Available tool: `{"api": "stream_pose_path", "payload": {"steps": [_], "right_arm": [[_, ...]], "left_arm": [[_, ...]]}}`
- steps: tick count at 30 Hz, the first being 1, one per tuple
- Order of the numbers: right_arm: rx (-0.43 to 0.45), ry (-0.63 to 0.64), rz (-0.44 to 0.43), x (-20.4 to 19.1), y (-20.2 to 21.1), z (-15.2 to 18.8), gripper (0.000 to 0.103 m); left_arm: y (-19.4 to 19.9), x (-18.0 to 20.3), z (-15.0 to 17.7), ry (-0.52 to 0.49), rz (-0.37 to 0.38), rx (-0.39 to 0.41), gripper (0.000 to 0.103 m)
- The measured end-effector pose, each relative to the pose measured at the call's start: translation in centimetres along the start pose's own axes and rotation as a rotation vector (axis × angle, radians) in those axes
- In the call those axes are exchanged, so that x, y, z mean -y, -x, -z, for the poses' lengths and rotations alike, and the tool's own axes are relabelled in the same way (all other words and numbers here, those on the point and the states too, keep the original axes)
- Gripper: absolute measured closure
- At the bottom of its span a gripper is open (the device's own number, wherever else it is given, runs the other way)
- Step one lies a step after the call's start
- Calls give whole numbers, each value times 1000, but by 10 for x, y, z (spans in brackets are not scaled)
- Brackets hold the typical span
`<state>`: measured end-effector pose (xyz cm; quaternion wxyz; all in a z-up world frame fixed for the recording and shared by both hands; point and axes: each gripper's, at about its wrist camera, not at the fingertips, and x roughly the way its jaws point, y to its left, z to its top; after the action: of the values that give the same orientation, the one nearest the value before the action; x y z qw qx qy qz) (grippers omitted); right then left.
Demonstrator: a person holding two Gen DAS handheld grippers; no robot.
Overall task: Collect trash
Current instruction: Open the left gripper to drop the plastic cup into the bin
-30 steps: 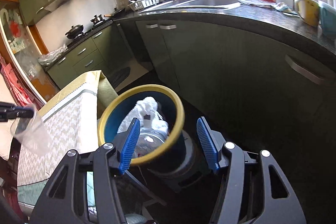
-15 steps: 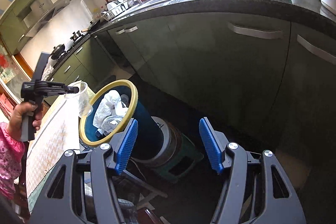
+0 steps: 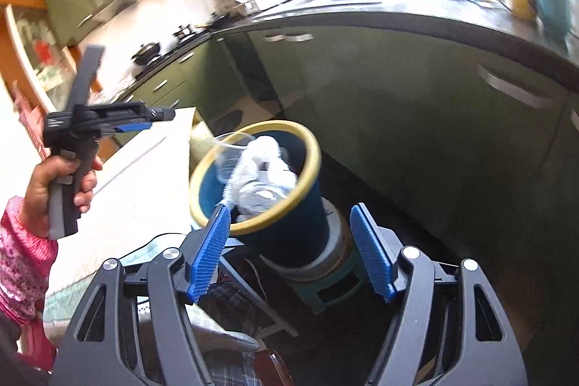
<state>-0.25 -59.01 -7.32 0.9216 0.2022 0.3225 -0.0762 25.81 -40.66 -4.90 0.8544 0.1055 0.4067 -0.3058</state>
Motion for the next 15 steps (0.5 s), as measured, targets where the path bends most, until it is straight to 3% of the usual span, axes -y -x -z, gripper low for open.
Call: {"api": "stream_pose_path", "payload": {"steps": [2,7,15], "right_arm": [[4,51,-23,-21,-1,0,27],[41,170,-78,-71,0,4,9],[102,298,-132,-143,18,11,5]], "left_arm": [[48,-10,24,18,-49,104,8],[149,-45,96,121,-168,298,7],[255,-100,186,291,-453,413,7]]}}
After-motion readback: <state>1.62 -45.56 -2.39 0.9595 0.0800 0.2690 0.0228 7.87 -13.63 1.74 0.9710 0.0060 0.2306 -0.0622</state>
